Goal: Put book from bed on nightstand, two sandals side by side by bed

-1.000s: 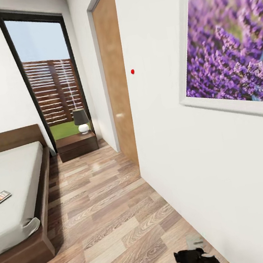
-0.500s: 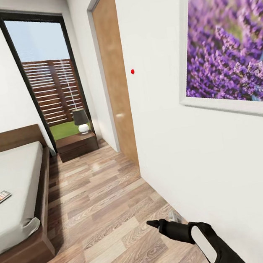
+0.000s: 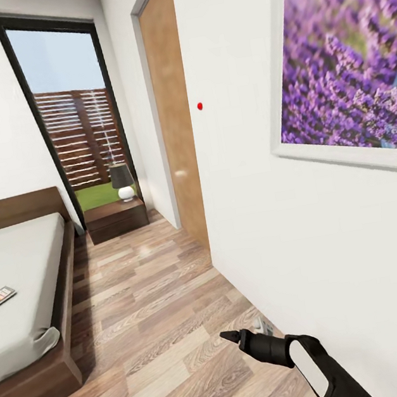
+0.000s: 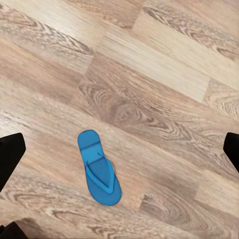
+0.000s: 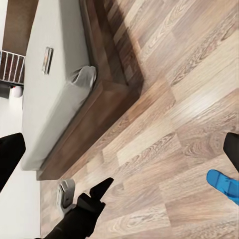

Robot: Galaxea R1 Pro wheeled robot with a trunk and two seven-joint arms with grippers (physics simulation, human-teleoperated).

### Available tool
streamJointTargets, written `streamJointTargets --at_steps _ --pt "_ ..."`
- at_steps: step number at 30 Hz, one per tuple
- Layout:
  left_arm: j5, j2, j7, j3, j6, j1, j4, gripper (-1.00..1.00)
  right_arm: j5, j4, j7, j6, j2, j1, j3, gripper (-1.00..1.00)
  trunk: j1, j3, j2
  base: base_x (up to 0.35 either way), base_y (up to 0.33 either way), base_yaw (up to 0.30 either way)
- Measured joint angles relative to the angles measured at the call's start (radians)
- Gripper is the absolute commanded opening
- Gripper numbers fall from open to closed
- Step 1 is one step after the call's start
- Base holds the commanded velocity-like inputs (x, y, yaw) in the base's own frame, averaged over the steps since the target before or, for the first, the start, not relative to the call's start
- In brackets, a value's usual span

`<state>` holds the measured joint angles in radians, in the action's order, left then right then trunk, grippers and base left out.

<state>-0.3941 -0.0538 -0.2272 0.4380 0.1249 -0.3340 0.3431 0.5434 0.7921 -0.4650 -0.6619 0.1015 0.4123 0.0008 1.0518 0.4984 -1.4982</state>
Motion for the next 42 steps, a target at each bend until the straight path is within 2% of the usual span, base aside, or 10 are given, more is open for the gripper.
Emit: streamJointTargets --at_steps 13,30,37,40,41,42 --pt "0.001 -0.013 0.001 0.000 0.000 0.000 0.000 1.00 0.000 -0.012 -0.001 -0.001 -0.002 0.000 -0.002 1.00 0.050 0.041 -0.091 0.000 0.000 0.000" --pt "0.000 -0.013 -0.001 0.000 -0.001 0.000 0.001 1.00 0.000 -0.027 -0.001 -0.002 0.002 -0.001 0.001 1.00 0.115 0.094 -0.210 0.000 0.000 0.000" --pt "-0.005 -0.022 -0.008 -0.001 -0.004 -0.001 0.033 1.00 0.000 -0.033 0.002 0.001 0.003 -0.002 0.001 1.00 0.142 0.116 -0.259 0.000 0.000 0.000" --pt "-0.032 -0.031 -0.014 -0.001 -0.007 -0.002 0.058 1.00 0.000 -0.049 0.002 0.001 0.002 -0.002 0.001 1.00 0.153 0.125 -0.280 0.000 0.000 0.000" --pt "-0.095 -0.036 -0.023 -0.002 -0.026 -0.003 0.090 1.00 -0.001 -0.056 0.001 0.001 0.002 -0.002 0.001 1.00 0.157 0.128 -0.287 0.000 0.000 0.000" --pt "-0.112 -0.036 -0.026 -0.002 -0.036 -0.004 0.099 1.00 0.000 -0.057 0.001 0.001 0.002 -0.001 0.001 1.00 0.161 0.132 -0.294 0.000 0.000 0.000"
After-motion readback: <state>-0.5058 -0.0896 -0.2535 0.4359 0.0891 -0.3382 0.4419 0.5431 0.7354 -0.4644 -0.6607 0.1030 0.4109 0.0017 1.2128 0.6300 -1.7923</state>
